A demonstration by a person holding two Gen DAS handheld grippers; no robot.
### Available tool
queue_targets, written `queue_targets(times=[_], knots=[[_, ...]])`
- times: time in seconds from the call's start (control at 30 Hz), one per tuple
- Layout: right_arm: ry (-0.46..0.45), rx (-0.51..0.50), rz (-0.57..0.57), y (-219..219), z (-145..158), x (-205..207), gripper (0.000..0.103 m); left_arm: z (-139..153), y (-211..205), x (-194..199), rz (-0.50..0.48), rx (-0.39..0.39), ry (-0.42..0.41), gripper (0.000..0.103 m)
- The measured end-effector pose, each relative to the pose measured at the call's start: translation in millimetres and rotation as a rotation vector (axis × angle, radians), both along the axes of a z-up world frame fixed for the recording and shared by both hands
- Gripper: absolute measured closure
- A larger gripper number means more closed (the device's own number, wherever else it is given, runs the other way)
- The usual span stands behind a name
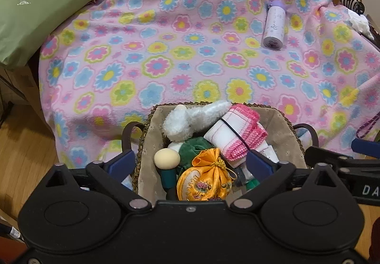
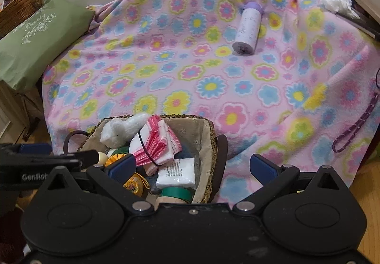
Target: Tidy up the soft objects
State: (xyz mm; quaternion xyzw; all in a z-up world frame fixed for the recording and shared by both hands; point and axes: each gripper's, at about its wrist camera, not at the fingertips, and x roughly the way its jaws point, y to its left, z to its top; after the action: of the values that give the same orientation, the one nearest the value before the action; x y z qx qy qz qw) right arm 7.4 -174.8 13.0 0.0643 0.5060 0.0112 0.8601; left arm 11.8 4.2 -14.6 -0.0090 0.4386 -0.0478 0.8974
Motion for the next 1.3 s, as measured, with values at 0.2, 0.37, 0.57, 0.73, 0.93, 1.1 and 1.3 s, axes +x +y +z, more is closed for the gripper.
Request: queue_targets(times=[0.2, 0.37, 0.57, 0.73, 0.93, 1.1, 1.3], knots=[[0.069, 0.012, -0.038, 0, -5, 3, 0.000, 1, 1, -2, 0.010, -0.007, 0.003, 0.005], [0.081, 0.030, -0.060, 1, -6, 1, 0.000, 1, 1, -3, 0.019, -0.002, 0.024, 0.005], [0.103, 0.008, -0.079, 1, -10, 3, 0.000, -2, 0, -4, 0.033, 0.020, 0.057, 0.005], [0.120, -0.001, -0.090, 0, -12, 2, 0.000, -4, 0, -5, 0.033, 0.022, 0.070, 0.005], [0.127, -0.007, -0.086, 1, -12, 2, 0.000, -4, -1, -5, 0.040, 0.032, 0.070, 0.005], [0.128, -0.008, -0.083, 1, -13, 2, 0.000, -5, 1, -4, 0.048, 0.030, 0.074, 0.005], [0.133, -0.005, -0.082, 1, -14, 2, 0.000, -7, -1, -5, 0.046, 0.037, 0.077, 0.005]])
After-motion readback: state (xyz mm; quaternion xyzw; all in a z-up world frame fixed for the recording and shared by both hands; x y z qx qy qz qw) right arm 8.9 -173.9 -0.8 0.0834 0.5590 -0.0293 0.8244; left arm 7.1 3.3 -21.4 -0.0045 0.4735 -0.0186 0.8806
